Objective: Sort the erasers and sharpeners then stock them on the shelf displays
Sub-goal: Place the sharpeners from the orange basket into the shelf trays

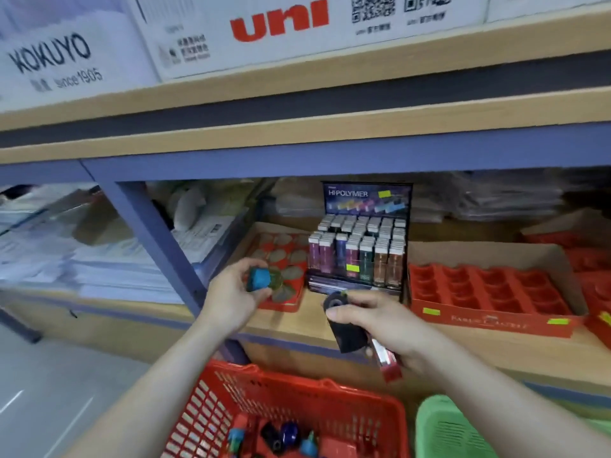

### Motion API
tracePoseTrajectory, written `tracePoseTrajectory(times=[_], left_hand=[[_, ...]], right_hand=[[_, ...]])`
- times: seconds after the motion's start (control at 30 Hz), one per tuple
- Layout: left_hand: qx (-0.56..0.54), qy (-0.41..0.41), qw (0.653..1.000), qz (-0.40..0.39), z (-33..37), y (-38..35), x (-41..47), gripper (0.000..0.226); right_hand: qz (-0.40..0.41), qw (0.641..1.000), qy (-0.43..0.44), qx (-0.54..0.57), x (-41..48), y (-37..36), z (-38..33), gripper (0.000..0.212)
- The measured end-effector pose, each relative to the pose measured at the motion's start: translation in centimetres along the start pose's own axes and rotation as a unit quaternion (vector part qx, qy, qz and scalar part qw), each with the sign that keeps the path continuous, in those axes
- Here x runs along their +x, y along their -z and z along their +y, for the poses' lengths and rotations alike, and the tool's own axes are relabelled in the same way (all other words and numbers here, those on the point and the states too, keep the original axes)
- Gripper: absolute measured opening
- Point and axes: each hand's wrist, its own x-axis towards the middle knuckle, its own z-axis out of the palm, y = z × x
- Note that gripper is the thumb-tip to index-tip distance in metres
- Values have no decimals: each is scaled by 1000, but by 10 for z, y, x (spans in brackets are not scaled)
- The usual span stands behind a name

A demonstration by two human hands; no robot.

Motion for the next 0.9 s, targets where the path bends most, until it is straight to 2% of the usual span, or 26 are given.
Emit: tracePoseTrajectory(times=[0.1,0.23,0.4,0.47,0.57,0.73,0.8,0.9], left_hand=[[96,-32,995,16,-14,9,15,35],[284,-85,955,-29,-23,33,39,48],[455,-82,882,-94,-25,37,55,38],[477,-84,870,-94,-28,34,58,36],[470,-90,873,-95,-26,31,63,37],[481,-84,856,-171,-14,33,69,43],[479,-79,854,-190,-14,32,66,41],[440,-49,869,-220,-15,37,63,33]], right_hand=[[-6,999,3,-50,30,-24,-10,32],[-25,990,31,-132,56,-39,-19,10],[-51,960,19,-274,78,-47,-25,42],[-44,945,15,-322,83,-49,-27,43],[-40,929,-4,-368,88,-50,-29,46],[-37,908,-18,-417,83,-51,-32,55],[-34,912,-18,-408,81,-52,-32,52],[-43,945,-23,-325,78,-49,-29,37]])
